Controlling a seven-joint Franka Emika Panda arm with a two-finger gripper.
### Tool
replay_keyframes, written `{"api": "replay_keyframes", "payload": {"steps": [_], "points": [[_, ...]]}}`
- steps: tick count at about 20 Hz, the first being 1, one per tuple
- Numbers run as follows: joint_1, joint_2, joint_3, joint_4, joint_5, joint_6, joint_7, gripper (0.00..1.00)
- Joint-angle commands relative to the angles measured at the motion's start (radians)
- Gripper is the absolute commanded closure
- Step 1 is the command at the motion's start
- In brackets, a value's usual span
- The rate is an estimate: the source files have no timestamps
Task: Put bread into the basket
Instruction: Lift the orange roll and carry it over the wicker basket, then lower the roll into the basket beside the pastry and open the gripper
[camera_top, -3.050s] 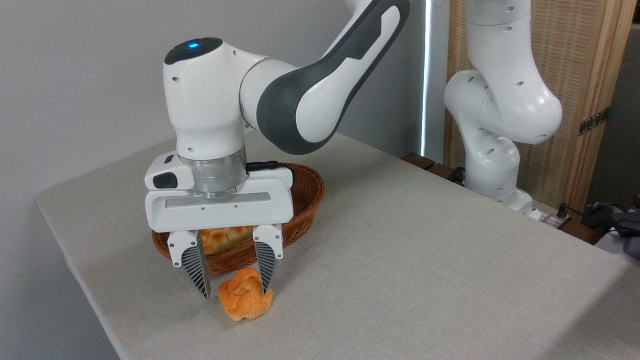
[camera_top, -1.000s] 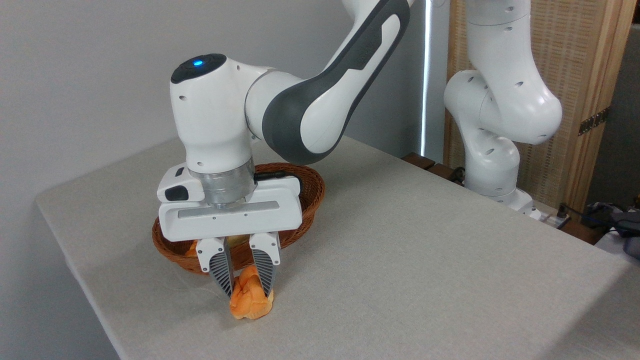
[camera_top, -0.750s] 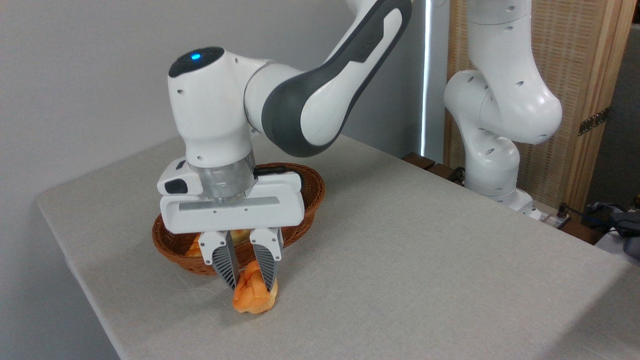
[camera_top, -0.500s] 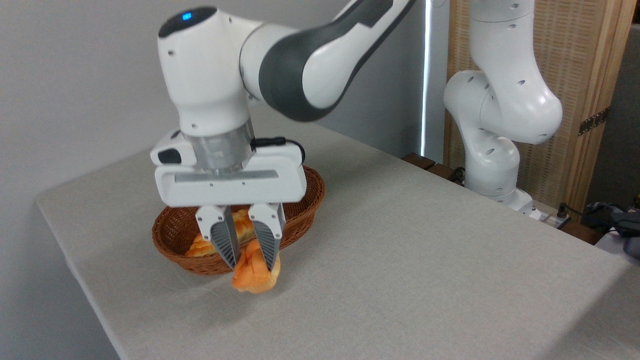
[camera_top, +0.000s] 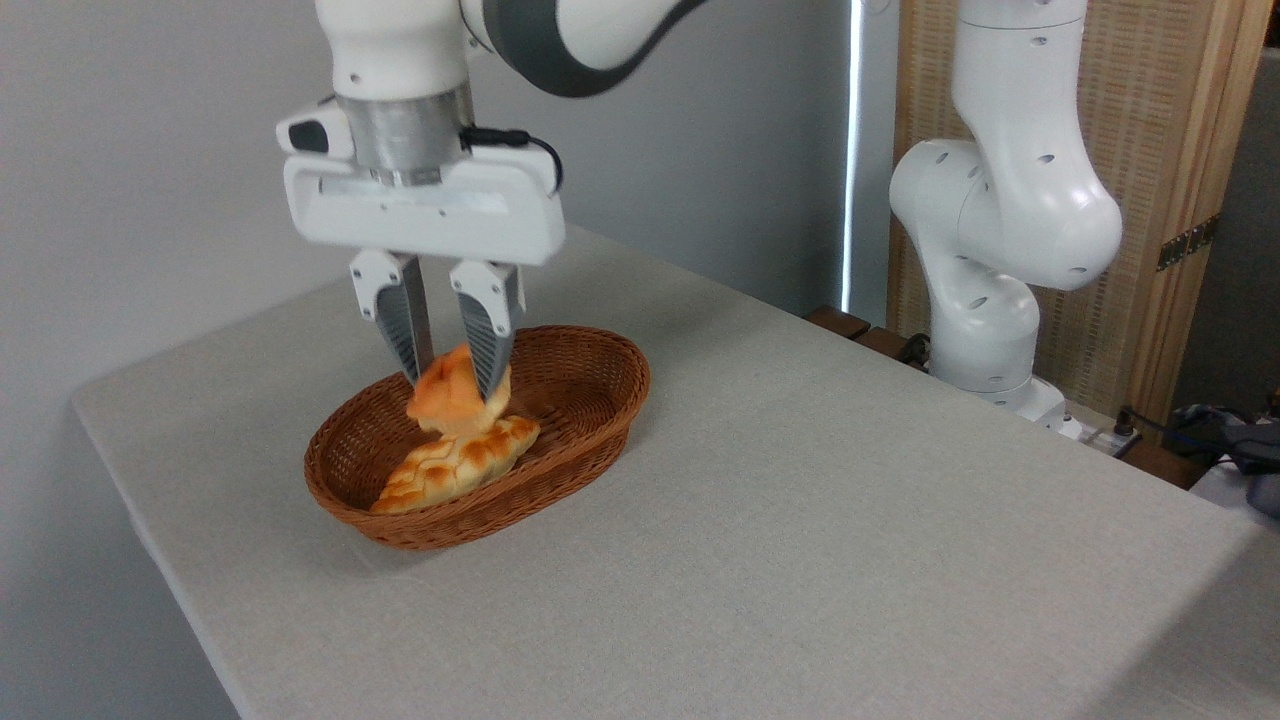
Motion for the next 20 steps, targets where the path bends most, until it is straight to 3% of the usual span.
{"api": "replay_keyframes", "payload": {"steps": [1, 3, 8, 10, 11, 12, 13, 20], "points": [[-0.009, -0.085, -0.074, -0.096, -0.02, -0.011, 0.14, 0.41], [-0.019, -0.112, -0.104, -0.156, -0.019, -0.011, 0.19, 0.41], [-0.035, -0.125, -0.114, -0.255, -0.008, -0.032, 0.295, 0.4], [-0.038, -0.122, -0.121, -0.276, 0.003, -0.029, 0.298, 0.32], [-0.039, -0.119, -0.121, -0.281, 0.007, -0.028, 0.3, 0.23], [-0.039, -0.119, -0.123, -0.282, 0.007, -0.029, 0.3, 0.07], [-0.041, -0.117, -0.123, -0.284, 0.007, -0.029, 0.3, 0.03], [-0.041, -0.116, -0.137, -0.285, 0.006, -0.029, 0.298, 0.0]]}}
